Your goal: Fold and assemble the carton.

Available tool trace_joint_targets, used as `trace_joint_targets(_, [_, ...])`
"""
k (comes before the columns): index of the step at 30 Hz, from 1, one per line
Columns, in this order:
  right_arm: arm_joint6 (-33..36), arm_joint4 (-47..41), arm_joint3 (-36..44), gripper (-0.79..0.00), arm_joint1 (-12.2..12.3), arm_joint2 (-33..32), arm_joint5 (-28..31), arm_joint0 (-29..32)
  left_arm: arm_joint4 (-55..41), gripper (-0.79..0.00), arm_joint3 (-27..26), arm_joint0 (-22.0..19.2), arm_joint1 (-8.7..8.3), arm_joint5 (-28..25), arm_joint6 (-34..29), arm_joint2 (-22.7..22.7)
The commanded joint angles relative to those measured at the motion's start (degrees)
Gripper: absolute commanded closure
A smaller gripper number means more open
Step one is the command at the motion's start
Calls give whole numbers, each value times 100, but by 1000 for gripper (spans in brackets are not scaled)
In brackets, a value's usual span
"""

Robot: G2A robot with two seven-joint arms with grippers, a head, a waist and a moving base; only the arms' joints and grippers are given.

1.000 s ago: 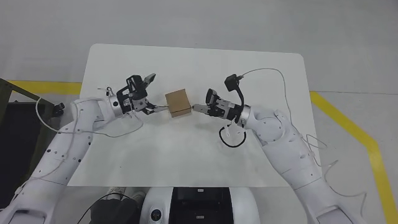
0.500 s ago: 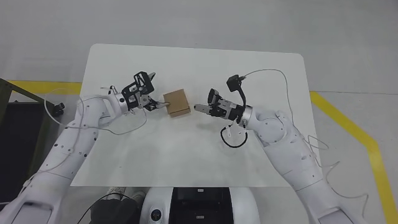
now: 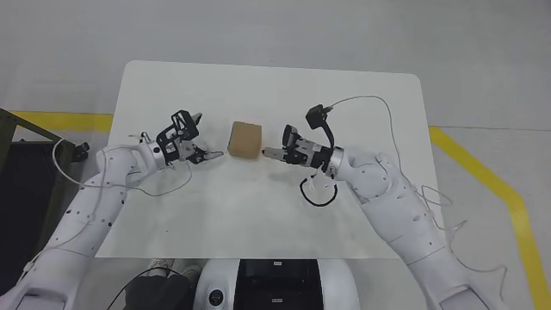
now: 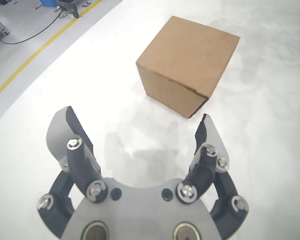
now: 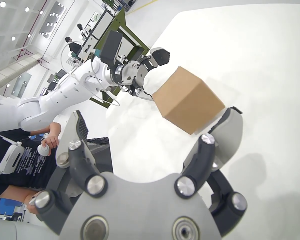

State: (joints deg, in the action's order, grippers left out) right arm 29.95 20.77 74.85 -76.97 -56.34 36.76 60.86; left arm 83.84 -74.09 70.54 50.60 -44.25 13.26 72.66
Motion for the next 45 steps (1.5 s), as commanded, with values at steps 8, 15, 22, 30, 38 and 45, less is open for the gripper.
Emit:
trace_joint_targets(8, [-31, -45, -122, -785, -36, 181, 134, -151, -246, -785, 83, 31, -18, -91, 242, 202])
trace_joint_targets(15, [194, 285, -14, -785, 66, 36, 1068, -240, -486, -785, 8, 60, -96, -705, 655, 550])
trace_joint_targets(22, [-573, 1902, 1005, -785, 274, -692, 1286, 316, -313, -785, -499, 546, -258, -1156, 1432, 1238])
trace_joint_targets(30, [-1453, 3697, 2315, -785, 459, -1457, 744, 1228, -370, -785, -1128, 1135, -503, -1375, 1030, 1592])
trace_joint_targets(38, [-2115, 4642, 2699, -785, 592, -2050, 324, 2047, -1162, -785, -1331, 1741, -660, -1375, 1108, 2225])
trace_joint_targets(45, [-2461, 5008, 2822, -785, 658, -2321, 86, 2357, -1274, -785, -1547, 1910, -710, -1308, 960, 2567])
